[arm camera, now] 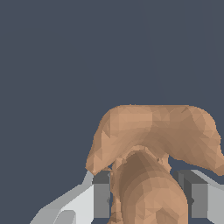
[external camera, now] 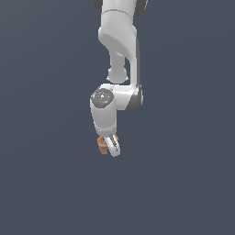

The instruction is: Pick up the object and move it to a goal position.

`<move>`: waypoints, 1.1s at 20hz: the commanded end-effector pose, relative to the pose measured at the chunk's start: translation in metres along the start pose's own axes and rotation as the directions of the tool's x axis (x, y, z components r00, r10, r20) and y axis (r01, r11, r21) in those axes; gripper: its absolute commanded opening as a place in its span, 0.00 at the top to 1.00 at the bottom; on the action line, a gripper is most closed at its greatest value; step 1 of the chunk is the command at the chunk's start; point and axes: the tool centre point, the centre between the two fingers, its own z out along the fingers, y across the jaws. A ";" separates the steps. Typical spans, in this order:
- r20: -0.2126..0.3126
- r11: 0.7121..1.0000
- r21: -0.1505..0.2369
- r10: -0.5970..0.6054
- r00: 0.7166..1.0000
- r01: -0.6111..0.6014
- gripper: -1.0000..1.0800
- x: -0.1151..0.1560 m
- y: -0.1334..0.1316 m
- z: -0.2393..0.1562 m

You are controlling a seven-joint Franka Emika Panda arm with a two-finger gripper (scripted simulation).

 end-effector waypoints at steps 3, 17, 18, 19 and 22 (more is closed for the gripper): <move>0.000 1.000 0.000 0.000 1.000 0.000 1.00 -0.003 0.000 -0.006; 0.001 1.000 0.001 0.000 1.000 0.000 1.00 -0.039 0.006 -0.095; 0.001 1.000 0.001 0.000 1.000 0.000 1.00 -0.044 0.007 -0.105; 0.000 1.000 0.000 0.001 1.000 -0.001 1.00 -0.048 0.008 -0.116; 0.000 1.000 0.000 0.001 1.000 -0.001 1.00 -0.062 0.010 -0.151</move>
